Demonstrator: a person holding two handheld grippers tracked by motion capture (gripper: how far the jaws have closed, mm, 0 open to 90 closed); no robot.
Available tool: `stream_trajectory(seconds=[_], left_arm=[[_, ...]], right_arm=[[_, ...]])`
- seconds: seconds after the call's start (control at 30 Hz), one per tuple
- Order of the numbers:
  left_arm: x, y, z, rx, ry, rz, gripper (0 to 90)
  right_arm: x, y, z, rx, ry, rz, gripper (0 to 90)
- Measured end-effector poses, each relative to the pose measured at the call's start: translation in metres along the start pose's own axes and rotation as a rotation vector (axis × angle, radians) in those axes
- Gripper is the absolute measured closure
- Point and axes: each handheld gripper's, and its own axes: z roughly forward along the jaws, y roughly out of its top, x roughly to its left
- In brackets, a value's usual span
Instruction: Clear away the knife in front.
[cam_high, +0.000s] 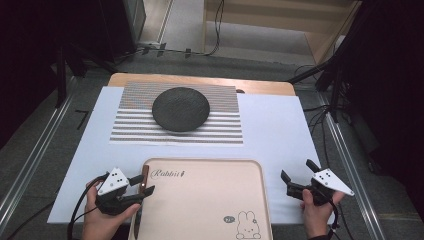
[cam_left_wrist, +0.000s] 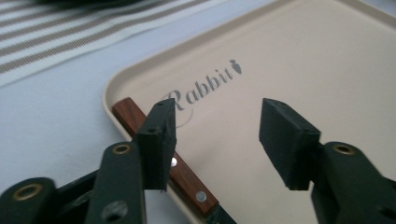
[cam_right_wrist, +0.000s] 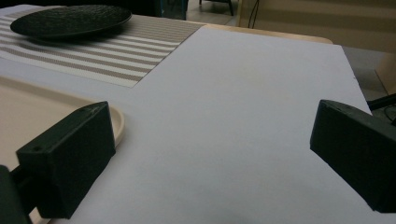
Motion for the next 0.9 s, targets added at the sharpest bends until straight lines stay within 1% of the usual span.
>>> stream_trajectory(seconds=[0.03,0.1,0.13,0.2,0.27,0.3,0.37,0.43,0.47,0.53,0.57,0.6,0.63,0.67,0.7,0.77,0.8,0.9], left_arm=[[0.001,0.0,-0.001,-0.008,-0.007,0.0,36.6],[0.003,0.001,-0.004,-0.031,-0.018,-0.001,36.6],[0.003,0.001,-0.006,-0.044,-0.014,0.008,36.4],[0.004,0.001,-0.009,-0.071,-0.018,0.012,33.1],[0.006,0.001,-0.012,-0.089,-0.018,0.014,26.2],[0.007,0.001,-0.013,-0.093,-0.029,0.011,21.5],[0.01,0.0,-0.014,-0.099,-0.033,0.006,13.8],[0.013,-0.001,-0.016,-0.106,-0.032,-0.003,12.1],[0.015,-0.001,-0.017,-0.114,-0.02,-0.013,9.4],[0.018,-0.001,-0.019,-0.126,-0.016,-0.019,8.7],[0.02,-0.001,-0.02,-0.129,-0.005,-0.023,8.6],[0.022,-0.002,-0.021,-0.131,-0.007,-0.027,6.9],[0.024,-0.002,-0.022,-0.132,-0.012,-0.025,1.8],[0.025,-0.003,-0.023,-0.136,-0.006,-0.027,0.0],[0.027,-0.004,-0.024,-0.141,-0.008,-0.034,0.0],[0.031,-0.004,-0.027,-0.153,0.007,-0.043,0.0],[0.034,-0.005,-0.028,-0.157,0.006,-0.046,0.0],[0.04,-0.007,-0.031,-0.167,0.021,-0.058,0.0]], right_arm=[[0.0,0.0,0.0,0.001,0.002,0.002,0.0],[0.0,0.0,0.0,0.001,0.001,0.002,0.0],[0.0,0.0,0.0,0.001,0.001,0.002,0.0],[0.001,0.0,0.0,0.002,0.002,0.002,0.0],[0.0,0.0,0.0,0.002,0.002,0.002,0.0],[0.0,0.0,0.0,0.002,0.002,0.002,0.0],[0.001,0.0,0.0,0.001,0.004,0.001,0.0],[0.001,0.0,0.0,0.0,0.004,0.0,0.0],[0.001,0.0,0.0,0.0,0.004,0.0,0.0],[0.001,0.0,0.0,0.001,0.004,0.001,0.0],[0.001,0.0,0.0,0.0,0.004,0.0,0.0],[0.001,0.0,0.0,0.001,0.004,0.001,0.0],[0.001,0.0,0.0,0.001,0.005,0.001,0.0],[0.001,0.0,0.0,0.001,0.005,0.0,0.0],[0.001,0.0,0.0,0.001,0.004,0.001,0.0],[0.001,0.0,0.0,0.001,0.005,0.0,0.0],[0.001,0.0,0.0,0.001,0.005,0.0,0.0],[0.001,0.0,0.0,0.001,0.004,0.0,0.0]])
